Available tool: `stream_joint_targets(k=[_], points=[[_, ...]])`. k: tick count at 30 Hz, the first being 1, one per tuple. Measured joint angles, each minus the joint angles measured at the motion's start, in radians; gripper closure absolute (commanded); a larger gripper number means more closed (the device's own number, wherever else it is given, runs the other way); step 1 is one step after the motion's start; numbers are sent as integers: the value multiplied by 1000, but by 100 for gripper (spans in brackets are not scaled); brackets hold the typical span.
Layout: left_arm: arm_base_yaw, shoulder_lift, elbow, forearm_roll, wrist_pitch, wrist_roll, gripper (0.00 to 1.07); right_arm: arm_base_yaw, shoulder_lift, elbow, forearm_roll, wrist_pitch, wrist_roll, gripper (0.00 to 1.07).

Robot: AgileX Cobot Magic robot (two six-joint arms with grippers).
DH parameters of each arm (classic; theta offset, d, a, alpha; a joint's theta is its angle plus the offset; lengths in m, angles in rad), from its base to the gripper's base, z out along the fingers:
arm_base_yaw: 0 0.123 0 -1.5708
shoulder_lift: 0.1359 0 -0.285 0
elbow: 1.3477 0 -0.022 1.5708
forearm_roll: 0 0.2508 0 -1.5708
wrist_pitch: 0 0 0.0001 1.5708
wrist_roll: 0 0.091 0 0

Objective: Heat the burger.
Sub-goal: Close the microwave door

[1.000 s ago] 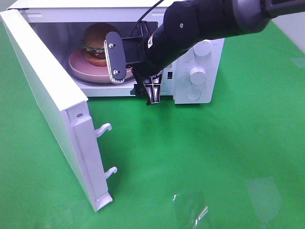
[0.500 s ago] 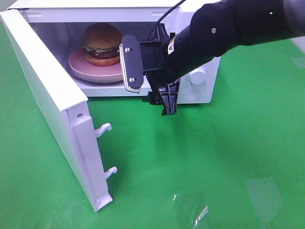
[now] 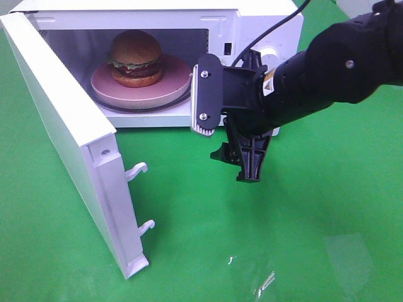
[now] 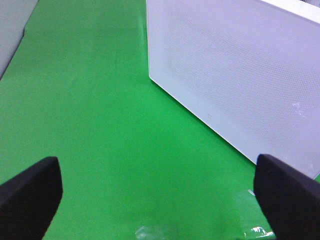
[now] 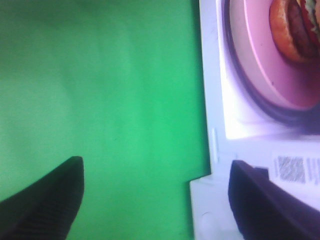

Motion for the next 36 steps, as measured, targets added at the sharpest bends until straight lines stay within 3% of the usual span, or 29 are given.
stream_joint_targets(k=[3,5,11,17,28,36], points=[[0,0,0,0,0,0,10,0,-16,17,1,0,26,31],[0,0,0,0,0,0,10,0,-73,76,2,0,161,31],[0,0,0,0,0,0,10,0,-152,120,2,27,392,31],[0,0,0,0,0,0,10,0,-280,124,2,206,644,31],[0,0,0,0,0,0,10,0,-463,124,2,578,771,31],[0,0,0,0,0,0,10,0,-577,124,2,743,801,31]])
